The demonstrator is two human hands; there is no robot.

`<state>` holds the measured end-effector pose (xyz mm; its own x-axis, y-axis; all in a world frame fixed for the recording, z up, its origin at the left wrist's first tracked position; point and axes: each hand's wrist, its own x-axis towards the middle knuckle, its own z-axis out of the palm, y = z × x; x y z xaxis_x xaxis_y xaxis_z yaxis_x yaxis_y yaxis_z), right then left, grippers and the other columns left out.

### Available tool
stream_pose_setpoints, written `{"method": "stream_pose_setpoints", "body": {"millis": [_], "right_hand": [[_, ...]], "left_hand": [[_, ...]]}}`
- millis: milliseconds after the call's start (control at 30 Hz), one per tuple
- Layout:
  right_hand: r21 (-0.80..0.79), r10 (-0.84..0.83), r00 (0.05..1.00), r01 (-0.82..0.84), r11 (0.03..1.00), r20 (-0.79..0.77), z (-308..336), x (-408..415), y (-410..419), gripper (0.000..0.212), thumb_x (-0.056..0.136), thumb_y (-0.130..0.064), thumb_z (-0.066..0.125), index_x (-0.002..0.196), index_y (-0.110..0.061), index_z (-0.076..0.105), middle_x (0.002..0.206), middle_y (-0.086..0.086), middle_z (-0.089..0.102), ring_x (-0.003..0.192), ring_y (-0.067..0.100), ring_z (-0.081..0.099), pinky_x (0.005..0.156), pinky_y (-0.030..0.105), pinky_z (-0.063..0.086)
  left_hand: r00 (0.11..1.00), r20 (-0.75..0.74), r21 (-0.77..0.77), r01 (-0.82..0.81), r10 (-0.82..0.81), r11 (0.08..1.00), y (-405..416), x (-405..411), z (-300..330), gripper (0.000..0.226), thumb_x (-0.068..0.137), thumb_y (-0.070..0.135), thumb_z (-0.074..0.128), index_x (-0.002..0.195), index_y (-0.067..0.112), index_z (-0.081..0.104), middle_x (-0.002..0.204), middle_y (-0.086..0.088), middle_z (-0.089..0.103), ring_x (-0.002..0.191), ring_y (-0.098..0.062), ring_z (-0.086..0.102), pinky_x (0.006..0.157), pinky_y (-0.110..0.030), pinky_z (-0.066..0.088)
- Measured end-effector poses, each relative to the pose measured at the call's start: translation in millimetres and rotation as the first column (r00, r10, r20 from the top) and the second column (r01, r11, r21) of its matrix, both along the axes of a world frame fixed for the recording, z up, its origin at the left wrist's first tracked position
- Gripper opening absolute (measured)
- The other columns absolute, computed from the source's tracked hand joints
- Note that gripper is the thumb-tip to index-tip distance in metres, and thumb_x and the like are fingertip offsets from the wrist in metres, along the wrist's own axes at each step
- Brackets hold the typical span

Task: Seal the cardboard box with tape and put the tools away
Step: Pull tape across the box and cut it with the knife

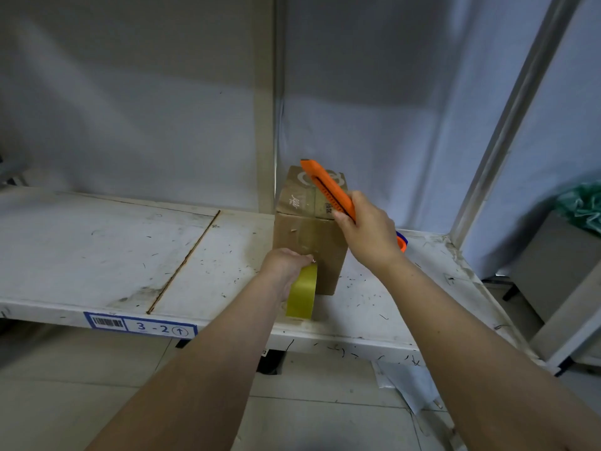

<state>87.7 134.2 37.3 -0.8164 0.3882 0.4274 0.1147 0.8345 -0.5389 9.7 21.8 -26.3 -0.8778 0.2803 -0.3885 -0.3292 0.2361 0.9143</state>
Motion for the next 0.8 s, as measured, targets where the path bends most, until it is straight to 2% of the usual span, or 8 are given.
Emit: {"method": "stream_pose_setpoints", "body": {"millis": [67, 133, 233, 433, 533, 667, 733, 800], "right_hand": [[-0.041, 0.085, 0.994, -0.082, 0.996, 0.073, -0.3, 9.8, 0.8, 0.021, 0.096, -0.032, 0.048, 0.111, -0.017, 0.045, 0.091, 0.008, 0.061, 0.080, 0.028, 0.061, 0.069, 0.044, 0.052], [-0.142, 0.210, 0.951, -0.181, 0.973, 0.225, -1.9, 19.2, 1.8, 0.023, 0.097, -0.025, 0.046, 0.118, -0.019, 0.042, 0.098, 0.015, 0.060, 0.087, 0.034, 0.063, 0.075, 0.048, 0.056], [-0.208, 0.298, 0.873, -0.232, 0.950, 0.386, -9.0, 28.7, 7.0, 0.021, 0.096, -0.021, 0.047, 0.117, -0.016, 0.047, 0.103, 0.016, 0.063, 0.086, 0.031, 0.065, 0.077, 0.046, 0.059], [0.059, 0.199, 0.844, -0.262, 0.963, 0.499, -13.7, 37.8, 16.9, 0.011, 0.097, -0.031, 0.047, 0.099, -0.020, 0.050, 0.095, 0.005, 0.066, 0.077, 0.018, 0.061, 0.063, 0.030, 0.049], [0.177, 0.141, 0.856, -0.260, 0.949, 0.498, -15.5, 37.7, 18.4, 0.020, 0.096, -0.036, 0.047, 0.104, -0.018, 0.052, 0.090, 0.003, 0.063, 0.078, 0.020, 0.062, 0.068, 0.035, 0.051], [0.151, 0.172, 0.850, -0.281, 0.948, 0.498, -22.2, 33.9, 20.2, 0.018, 0.096, -0.030, 0.049, 0.110, -0.018, 0.049, 0.083, -0.005, 0.052, 0.075, 0.014, 0.056, 0.060, 0.025, 0.044], [0.130, 0.176, 0.830, -0.284, 0.950, 0.530, -25.7, 31.9, 21.0, 0.016, 0.096, -0.023, 0.050, 0.111, -0.019, 0.048, 0.090, 0.000, 0.055, 0.079, 0.016, 0.057, 0.059, 0.023, 0.041], [0.135, 0.170, 0.825, -0.284, 0.949, 0.539, -27.3, 31.2, 22.1, 0.012, 0.096, -0.021, 0.049, 0.108, -0.017, 0.048, 0.096, 0.007, 0.059, 0.081, 0.022, 0.060, 0.061, 0.026, 0.044]], "left_hand": [[1.000, 0.003, 0.010, -0.002, 0.002, 1.000, 0.4, -1.0, -0.9, 0.018, 0.080, 0.024, 0.073, 0.078, 0.013, 0.059, 0.109, -0.021, 0.068, 0.103, -0.037, 0.065, 0.095, -0.050, 0.052], [1.000, 0.003, 0.004, 0.000, 0.000, 1.000, 0.4, -0.7, -1.1, 0.019, 0.080, 0.025, 0.073, 0.078, 0.013, 0.058, 0.110, -0.021, 0.068, 0.105, -0.037, 0.064, 0.095, -0.049, 0.052], [1.000, -0.025, 0.008, 0.004, -0.004, 1.000, 0.4, 2.0, -0.7, 0.018, 0.081, 0.022, 0.072, 0.087, 0.011, 0.059, 0.111, -0.020, 0.068, 0.101, -0.033, 0.065, 0.096, -0.046, 0.052], [0.999, -0.052, -0.015, 0.000, -0.001, 1.000, -2.1, 4.4, 1.0, 0.025, 0.078, 0.024, 0.074, 0.095, 0.012, 0.061, 0.109, -0.017, 0.068, 0.105, -0.036, 0.064, 0.097, -0.048, 0.051], [0.999, -0.050, -0.007, 0.005, -0.005, 1.000, -2.0, 4.4, -0.4, 0.023, 0.077, 0.022, 0.075, 0.091, 0.011, 0.061, 0.109, -0.019, 0.069, 0.104, -0.036, 0.064, 0.096, -0.049, 0.051], [0.998, -0.058, -0.023, 0.000, -0.002, 1.000, -1.3, 2.2, -3.4, 0.019, 0.077, 0.023, 0.075, 0.084, 0.014, 0.059, 0.109, -0.018, 0.069, 0.104, -0.036, 0.064, 0.096, -0.049, 0.051], [0.998, -0.059, -0.027, -0.003, 0.001, 1.000, -0.8, 1.0, -3.6, 0.019, 0.077, 0.023, 0.075, 0.079, 0.016, 0.058, 0.108, -0.017, 0.069, 0.103, -0.035, 0.064, 0.095, -0.048, 0.052], [0.998, -0.055, -0.041, -0.008, 0.006, 0.999, -0.5, 0.6, -3.1, 0.021, 0.077, 0.025, 0.075, 0.085, 0.014, 0.059, 0.108, -0.016, 0.068, 0.103, -0.035, 0.064, 0.095, -0.048, 0.052]]}}
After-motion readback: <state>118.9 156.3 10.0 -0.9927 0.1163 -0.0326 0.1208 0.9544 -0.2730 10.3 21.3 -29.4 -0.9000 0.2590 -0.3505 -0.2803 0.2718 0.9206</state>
